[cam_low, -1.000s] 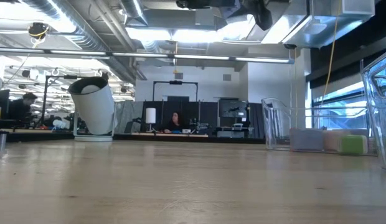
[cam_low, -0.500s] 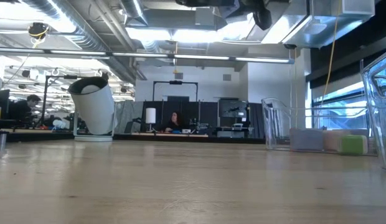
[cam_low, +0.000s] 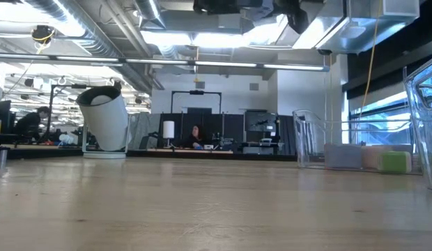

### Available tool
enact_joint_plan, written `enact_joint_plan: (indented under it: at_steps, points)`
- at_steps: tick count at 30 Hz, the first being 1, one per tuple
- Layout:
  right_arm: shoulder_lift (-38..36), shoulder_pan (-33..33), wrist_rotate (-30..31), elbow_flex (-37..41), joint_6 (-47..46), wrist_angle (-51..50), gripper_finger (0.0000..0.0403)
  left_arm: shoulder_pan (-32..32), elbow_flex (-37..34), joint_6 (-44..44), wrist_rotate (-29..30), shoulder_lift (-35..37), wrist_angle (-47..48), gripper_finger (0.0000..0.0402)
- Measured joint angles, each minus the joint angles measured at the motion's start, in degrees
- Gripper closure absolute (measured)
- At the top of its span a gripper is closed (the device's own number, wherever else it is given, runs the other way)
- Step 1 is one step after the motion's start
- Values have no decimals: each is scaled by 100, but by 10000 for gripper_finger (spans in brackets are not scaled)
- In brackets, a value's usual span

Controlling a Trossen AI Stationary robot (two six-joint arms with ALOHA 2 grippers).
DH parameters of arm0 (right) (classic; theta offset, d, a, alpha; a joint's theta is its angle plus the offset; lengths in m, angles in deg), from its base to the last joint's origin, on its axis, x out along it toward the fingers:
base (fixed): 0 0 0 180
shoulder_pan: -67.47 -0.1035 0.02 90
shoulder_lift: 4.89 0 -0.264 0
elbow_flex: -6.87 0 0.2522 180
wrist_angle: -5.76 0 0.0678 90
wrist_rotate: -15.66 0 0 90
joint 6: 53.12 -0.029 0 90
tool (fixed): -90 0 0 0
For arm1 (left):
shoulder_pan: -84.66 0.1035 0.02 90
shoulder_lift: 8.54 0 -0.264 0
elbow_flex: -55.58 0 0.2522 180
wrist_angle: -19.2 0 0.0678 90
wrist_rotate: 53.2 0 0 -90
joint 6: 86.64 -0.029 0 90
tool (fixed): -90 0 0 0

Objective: Pick & Place Office items
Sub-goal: Put the blue charger adapter into the top transparent bin

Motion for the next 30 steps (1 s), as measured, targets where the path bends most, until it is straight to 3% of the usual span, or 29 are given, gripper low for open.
enact_joint_plan:
  at_steps: [11,23,30]
  points:
    - [-494,435,-6,2,257,-1217,285,19,2,191,1142,0,549,96]
    - [-1575,833,168,2,807,-1267,285,22,2,139,1167,0,609,95]
    - [-1734,949,373,23,1046,-1806,285,113,2,-83,1204,0,610,95]
